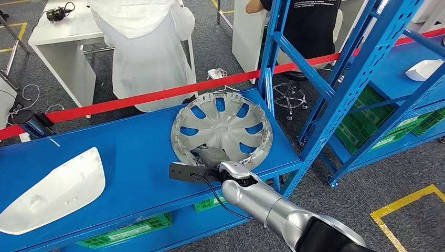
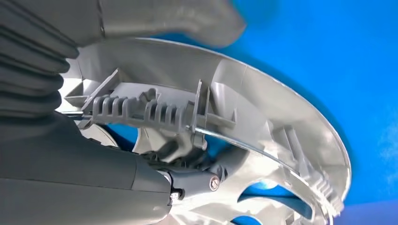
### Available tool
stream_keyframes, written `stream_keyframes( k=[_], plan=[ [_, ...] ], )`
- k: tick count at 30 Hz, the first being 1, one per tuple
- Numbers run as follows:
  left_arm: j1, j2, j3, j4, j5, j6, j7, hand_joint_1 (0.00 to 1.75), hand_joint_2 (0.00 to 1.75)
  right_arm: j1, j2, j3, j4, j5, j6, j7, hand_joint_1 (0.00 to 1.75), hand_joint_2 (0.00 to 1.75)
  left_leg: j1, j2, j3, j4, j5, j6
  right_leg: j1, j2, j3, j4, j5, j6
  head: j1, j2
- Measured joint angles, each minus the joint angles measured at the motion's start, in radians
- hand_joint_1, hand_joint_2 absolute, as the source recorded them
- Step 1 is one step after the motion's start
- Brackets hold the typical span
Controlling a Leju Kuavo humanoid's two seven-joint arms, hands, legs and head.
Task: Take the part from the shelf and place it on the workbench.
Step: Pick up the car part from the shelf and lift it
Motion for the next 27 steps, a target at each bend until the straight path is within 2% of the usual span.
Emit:
stream_keyframes(
  k=[11, 27],
  plan=[
    [0.0, 0.0, 0.003, 0.0, -0.005, 0.002, -0.003, 0.0, 0.0, 0.006, 0.002, -0.005, -0.007, -0.007, 0.001, 0.008, 1.75, 1.75, 0.0, 0.001, 0.013, 0.0, -0.005, 0.0, 0.0, 0.0, 0.012, 0.0, -0.005, -0.001, 0.0, 0.0],
    [0.0, 0.0, 0.003, 0.0, -0.012, 0.001, -0.01, 0.0, 0.0, 0.016, -0.001, -0.027, -0.031, -0.023, 0.014, 0.008, 1.75, 1.75, 0.0, 0.001, 0.014, 0.0, -0.006, 0.001, 0.0, 0.0, 0.013, 0.0, -0.006, -0.001, 0.0, 0.0]
  ],
)
